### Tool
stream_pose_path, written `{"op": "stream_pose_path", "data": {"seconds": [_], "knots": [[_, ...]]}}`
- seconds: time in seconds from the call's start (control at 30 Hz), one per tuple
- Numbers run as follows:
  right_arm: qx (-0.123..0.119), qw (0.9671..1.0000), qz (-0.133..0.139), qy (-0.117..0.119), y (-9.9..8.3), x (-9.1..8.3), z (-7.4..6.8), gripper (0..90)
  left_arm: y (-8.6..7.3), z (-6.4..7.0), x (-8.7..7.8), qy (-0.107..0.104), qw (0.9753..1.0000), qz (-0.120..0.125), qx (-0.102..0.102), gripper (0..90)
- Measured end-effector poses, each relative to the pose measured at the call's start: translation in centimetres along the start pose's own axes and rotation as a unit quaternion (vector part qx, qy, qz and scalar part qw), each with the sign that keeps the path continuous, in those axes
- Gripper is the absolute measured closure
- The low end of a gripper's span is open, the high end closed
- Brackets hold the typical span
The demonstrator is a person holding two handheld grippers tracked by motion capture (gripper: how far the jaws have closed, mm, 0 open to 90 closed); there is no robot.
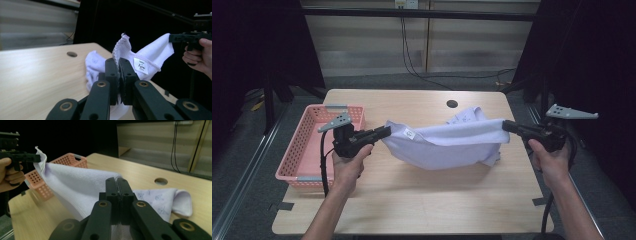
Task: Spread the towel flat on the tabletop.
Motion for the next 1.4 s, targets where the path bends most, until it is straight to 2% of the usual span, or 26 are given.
{"op": "stream_pose_path", "data": {"seconds": [0.1, 0.2, 0.3, 0.37, 0.43, 0.5, 0.57, 0.63, 0.67, 0.73, 0.8, 0.83, 0.9, 0.97, 1.0, 1.03, 1.07, 1.13, 1.17, 1.2, 1.23, 1.27, 1.3, 1.33, 1.37, 1.4], "knots": [[-0.008, 0.9998, 0.014, 0.011, 1.6, -1.4, -1.1, 89.8, 0.7, 1.6, -1.0, -0.012, 0.9999, 0.005, 0.011, 86.7], [-0.02, 0.9995, 0.014, 0.023, 1.7, -3.0, -3.0, 89.7, 0.0, 3.3, -2.4, -0.018, 0.9993, -0.008, 0.033, 86.8], [-0.026, 0.9992, -0.006, 0.031, -0.5, -4.7, -5.0, 89.7, -2.0, 4.7, -3.9, -0.029, 0.9988, -0.022, 0.033, 86.7], [-0.026, 0.9985, -0.026, 0.042, -3.3, -5.6, -6.3, 89.7, -4.3, 5.5, -4.8, -0.034, 0.9982, -0.038, 0.034, 86.7], [-0.019, 0.9981, -0.034, 0.048, -5.5, -6.4, -7.2, 89.7, -5.7, 6.4, -5.7, -0.043, 0.9977, -0.042, 0.033, 86.7], [-0.013, 0.9977, -0.045, 0.049, -7.5, -7.5, -8.3, 89.7, -6.3, 7.9, -7.0, -0.058, 0.9973, -0.033, 0.032, 86.7], [-0.012, 0.9975, -0.05, 0.048, -8.6, -8.8, -9.7, 89.7, -6.2, 9.9, -8.7, -0.069, 0.9962, -0.023, 0.049, 86.7], [-0.022, 0.997, -0.05, 0.054, -9.2, -10.5, -11.8, 89.4, -5.9, 12.2, -10.8, -0.085, 0.9939, -0.007, 0.069, 86.7], [-0.038, 0.9947, -0.06, 0.075, -9.3, -11.4, -13.3, 87.6, -6.0, 12.8, -11.4, -0.09, 0.9932, -0.006, 0.073, 86.4], [-0.051, 0.9926, -0.073, 0.083, -9.1, -11.8, -14.1, 68.8, -6.9, 13.7, -12.2, -0.103, 0.9914, -0.018, 0.079, 79.3], [-0.053, 0.9942, -0.063, 0.069, -9.0, -11.8, -13.8, 64.3, -8.0, 13.5, -12.2, -0.104, 0.991, -0.036, 0.076, 63.8], [-0.056, 0.994, -0.066, 0.066, -9.3, -11.5, -13.5, 62.8, -8.4, 13.0, -12.0, -0.103, 0.9912, -0.042, 0.072, 66.8], [-0.05, 0.9959, -0.061, 0.044, -9.6, -10.6, -12.3, 59.0, -9.0, 11.7, -11.2, -0.099, 0.9921, -0.057, 0.054, 65.3], [-0.05, 0.9959, -0.065, 0.038, -10.1, -9.4, -11.2, 57.8, -9.4, 10.2, -9.9, -0.096, 0.9923, -0.068, 0.04, 64.4], [-0.049, 0.9967, -0.063, 0.018, -10.3, -8.6, -10.2, 55.7, -9.6, 9.6, -9.4, -0.084, 0.993, -0.073, 0.039, 63.5], [-0.042, 0.9968, -0.064, 0.021, -10.5, -8.1, -9.8, 55.8, -9.7, 9.0, -8.6, -0.078, 0.9933, -0.079, 0.033, 63.3], [-0.04, 0.9971, -0.062, 0.021, -10.8, -7.4, -9.1, 55.6, -9.9, 8.5, -7.7, -0.086, 0.9915, -0.093, 0.029, 63.5], [-0.032, 0.9978, -0.055, 0.018, -11.1, -5.8, -7.9, 55.1, -10.2, 7.3, -5.8, -0.07, 0.9907, -0.107, 0.044, 65.2], [-0.032, 0.9975, -0.062, 0.016, -11.5, -4.9, -7.2, 55.3, -10.6, 6.7, -4.1, -0.083, 0.988, -0.126, 0.032, 66.3], [-0.026, 0.9968, -0.074, 0.013, -12.1, -3.4, -6.3, 55.3, -10.7, 6.1, -3.1, -0.075, 0.9884, -0.128, 0.034, 67.9], [-0.015, 0.9956, -0.089, 0.025, -12.7, -2.3, -5.9, 55.4, -10.9, 5.7, -2.3, -0.076, 0.9877, -0.133, 0.031, 69.5], [-0.014, 0.9946, -0.1, 0.025, -13.3, -1.5, -5.5, 55.9, -11.2, 5.4, -1.5, -0.084, 0.9863, -0.14, 0.024, 71.1], [-0.012, 0.9935, -0.111, 0.021, -13.9, -0.7, -5.1, 55.2, -11.6, 4.7, -0.4, -0.077, 0.9852, -0.151, 0.028, 71.1], [-0.009, 0.9908, -0.133, 0.025, -14.8, 0.4, -4.8, 55.0, -12.0, 4.0, 0.7, -0.066, 0.985, -0.157, 0.029, 71.9], [-0.015, 0.9884, -0.149, 0.027, -15.7, 1.3, -4.5, 55.1, -12.8, 3.2, 2.0, -0.07, 0.9814, -0.178, 0.019, 73.1], [-0.018, 0.985, -0.17, 0.022, -16.8, 2.4, -4.0, 53.8, -13.3, 2.6, 2.8, -0.062, 0.9804, -0.186, 0.021, 72.9]]}}
Point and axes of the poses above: each handheld gripper's, and its own axes: x roughly forward along the jaws, y roughly out of its top, z roughly to its right, the point moved 9 cm from there along x, roughly forward along the jaws, and after that the axes turned 1 degree about y, right-handed, at the moved point
